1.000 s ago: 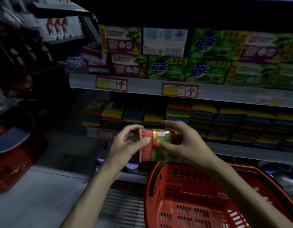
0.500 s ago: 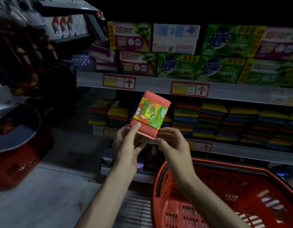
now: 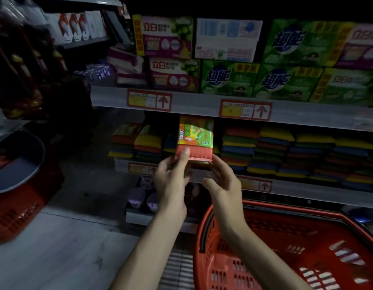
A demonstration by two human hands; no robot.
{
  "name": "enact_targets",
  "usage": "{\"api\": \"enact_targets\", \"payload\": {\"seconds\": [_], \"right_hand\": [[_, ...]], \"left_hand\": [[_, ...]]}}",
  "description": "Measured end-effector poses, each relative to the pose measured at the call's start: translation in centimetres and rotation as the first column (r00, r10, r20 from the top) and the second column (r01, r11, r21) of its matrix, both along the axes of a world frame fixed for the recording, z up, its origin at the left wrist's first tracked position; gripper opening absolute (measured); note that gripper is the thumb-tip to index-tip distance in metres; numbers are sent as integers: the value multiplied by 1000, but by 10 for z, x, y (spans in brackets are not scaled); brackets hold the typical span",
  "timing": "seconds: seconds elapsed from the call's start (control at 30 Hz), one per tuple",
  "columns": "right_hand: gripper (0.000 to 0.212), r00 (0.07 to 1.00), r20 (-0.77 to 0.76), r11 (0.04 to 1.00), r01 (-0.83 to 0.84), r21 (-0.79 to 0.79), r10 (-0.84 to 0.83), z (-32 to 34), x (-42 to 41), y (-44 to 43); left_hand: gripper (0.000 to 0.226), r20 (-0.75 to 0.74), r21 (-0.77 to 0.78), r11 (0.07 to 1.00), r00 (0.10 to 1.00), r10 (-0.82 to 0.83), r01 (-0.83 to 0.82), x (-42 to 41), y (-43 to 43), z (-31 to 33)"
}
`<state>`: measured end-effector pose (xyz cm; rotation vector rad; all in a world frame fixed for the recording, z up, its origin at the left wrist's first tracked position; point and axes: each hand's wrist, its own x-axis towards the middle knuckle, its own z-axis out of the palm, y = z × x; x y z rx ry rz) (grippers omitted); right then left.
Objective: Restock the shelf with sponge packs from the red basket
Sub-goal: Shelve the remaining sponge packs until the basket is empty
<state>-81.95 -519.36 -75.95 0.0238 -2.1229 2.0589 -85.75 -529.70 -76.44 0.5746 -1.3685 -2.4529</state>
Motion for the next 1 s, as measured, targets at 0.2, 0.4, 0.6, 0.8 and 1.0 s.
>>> {"api": "enact_targets", "payload": {"seconds": [0.2, 0.4, 0.6, 0.8, 1.0], "right_hand": [[68, 1000, -8, 998, -1, 61, 2, 4, -17, 6], [67, 1000, 15, 999, 26, 41, -27, 6, -32, 13], [70, 994, 62, 988, 83, 127, -91, 1, -44, 13], [71, 995, 62, 981, 65, 184, -78, 7, -45, 13], [71, 992, 64, 975, 91, 205, -106, 3, -42, 11]], "left_hand": [[23, -29, -230, 973, 999, -13, 6, -13, 7, -1], [12, -52, -362, 932, 999, -3, -16, -25, 11, 5], [41, -21, -466, 884, 999, 25, -31, -30, 19, 7], [17, -58, -487, 872, 998, 22, -48, -41, 17, -5], [41, -20, -497, 868, 1000, -12, 1, -45, 17, -13]]}}
